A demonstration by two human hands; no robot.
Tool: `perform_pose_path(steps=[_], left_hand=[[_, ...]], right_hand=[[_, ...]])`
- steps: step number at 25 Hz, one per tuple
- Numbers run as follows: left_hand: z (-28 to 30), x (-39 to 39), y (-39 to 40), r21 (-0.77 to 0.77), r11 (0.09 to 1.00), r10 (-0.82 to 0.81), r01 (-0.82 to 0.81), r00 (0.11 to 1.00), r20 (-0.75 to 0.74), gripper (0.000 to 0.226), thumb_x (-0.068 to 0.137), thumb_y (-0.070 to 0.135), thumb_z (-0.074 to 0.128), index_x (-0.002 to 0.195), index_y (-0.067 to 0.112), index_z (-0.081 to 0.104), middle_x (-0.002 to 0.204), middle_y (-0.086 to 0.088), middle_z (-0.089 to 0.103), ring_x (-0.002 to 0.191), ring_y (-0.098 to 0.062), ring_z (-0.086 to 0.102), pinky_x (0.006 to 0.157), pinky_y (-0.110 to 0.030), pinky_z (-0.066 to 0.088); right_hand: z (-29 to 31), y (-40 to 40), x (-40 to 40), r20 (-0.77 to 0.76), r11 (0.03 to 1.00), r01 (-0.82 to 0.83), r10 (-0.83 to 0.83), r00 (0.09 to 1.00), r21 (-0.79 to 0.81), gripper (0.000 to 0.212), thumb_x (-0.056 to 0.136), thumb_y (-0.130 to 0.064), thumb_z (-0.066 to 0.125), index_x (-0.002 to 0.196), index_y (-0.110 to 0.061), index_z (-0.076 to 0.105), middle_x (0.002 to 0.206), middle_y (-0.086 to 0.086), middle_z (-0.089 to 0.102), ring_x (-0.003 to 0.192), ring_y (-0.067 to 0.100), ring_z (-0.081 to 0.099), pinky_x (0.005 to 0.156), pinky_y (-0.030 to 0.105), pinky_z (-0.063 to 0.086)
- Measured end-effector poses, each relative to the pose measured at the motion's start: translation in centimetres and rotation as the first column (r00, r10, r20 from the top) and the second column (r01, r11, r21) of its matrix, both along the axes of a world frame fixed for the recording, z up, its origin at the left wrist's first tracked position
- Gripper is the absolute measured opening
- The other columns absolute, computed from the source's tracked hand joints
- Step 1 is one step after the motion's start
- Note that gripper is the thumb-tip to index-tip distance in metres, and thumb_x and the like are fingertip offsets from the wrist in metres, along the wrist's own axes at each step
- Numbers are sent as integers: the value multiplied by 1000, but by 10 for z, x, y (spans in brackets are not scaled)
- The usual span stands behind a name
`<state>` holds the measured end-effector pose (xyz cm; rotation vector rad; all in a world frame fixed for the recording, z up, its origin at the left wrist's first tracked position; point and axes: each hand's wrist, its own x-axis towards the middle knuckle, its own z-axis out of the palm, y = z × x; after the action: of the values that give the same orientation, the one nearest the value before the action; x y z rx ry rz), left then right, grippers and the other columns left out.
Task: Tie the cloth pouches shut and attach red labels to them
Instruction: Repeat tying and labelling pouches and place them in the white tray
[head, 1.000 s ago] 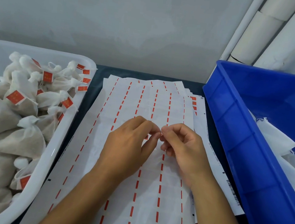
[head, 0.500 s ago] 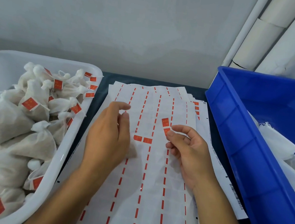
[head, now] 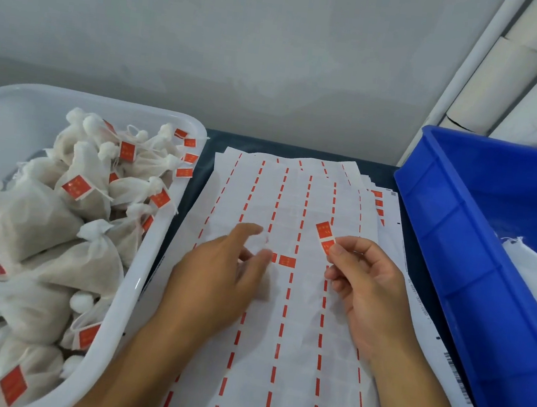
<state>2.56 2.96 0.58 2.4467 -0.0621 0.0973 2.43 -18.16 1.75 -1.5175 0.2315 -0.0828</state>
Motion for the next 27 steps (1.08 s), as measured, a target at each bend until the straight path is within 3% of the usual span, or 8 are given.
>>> perform_pose_path(steps=[4,8,12,16,18,22,25,27], left_hand=[[-2,1,-3,-53,996,-71,70,997,-18,42,95,56,60,133,58,44,92,38,55,78,7,62,63,-4,43],[-2,-2,-7,-95,987,-135,129,989,-52,42,99,46,55,132,66,40,94,45,49,78,5,64,58,0,45],[-2,-3,-12,-103,979,-180,174,983,-47,39,99,42,56,135,59,51,119,41,50,86,5,61,81,-12,53],[-2,-3,-14,-35,986,-160,162,986,42,36,98,41,61,133,48,59,138,30,54,115,11,43,97,-10,30],[-1,-4,-17,-145,977,-150,156,987,55,33,99,40,61,130,51,60,134,33,54,117,11,44,98,-12,31],[6,-7,-29,-485,870,-81,90,996,40,27,99,29,63,115,51,63,119,36,64,113,6,62,100,-21,52],[7,-7,-29,-578,813,-77,75,997,20,24,97,25,67,113,44,68,112,29,69,106,0,68,94,-26,58],[8,-8,-27,-592,800,-119,97,993,2,26,96,26,70,115,44,68,113,30,68,104,-1,68,91,-25,60]], right_hand=[[0,1,-1,17,1000,-13,13,1000,-15,6,91,-31,75,95,-35,76,90,1,77,75,17,73,71,25,61],[-1,2,-2,33,999,-23,25,999,-38,6,91,-32,75,96,-35,76,88,1,77,74,17,73,69,23,60],[0,2,-2,45,999,-32,34,998,-44,6,93,-30,74,95,-36,76,87,0,76,73,16,72,69,23,59],[0,3,-3,49,995,-62,66,997,-73,9,96,-30,70,98,-38,74,87,-1,75,76,17,73,68,22,59],[2,4,-3,59,992,-76,82,995,-105,13,97,-31,69,102,-42,74,88,-4,75,79,15,73,67,20,58],[9,8,4,66,988,-103,111,992,-112,9,96,-33,69,97,-40,76,90,-7,76,81,12,73,69,20,58],[14,11,12,70,974,-205,212,975,-98,14,101,-29,63,93,-35,73,93,-7,74,85,14,72,72,25,56],[14,12,10,99,962,-255,264,959,-97,10,101,-28,64,100,-35,70,92,-4,73,84,17,72,73,25,56]])
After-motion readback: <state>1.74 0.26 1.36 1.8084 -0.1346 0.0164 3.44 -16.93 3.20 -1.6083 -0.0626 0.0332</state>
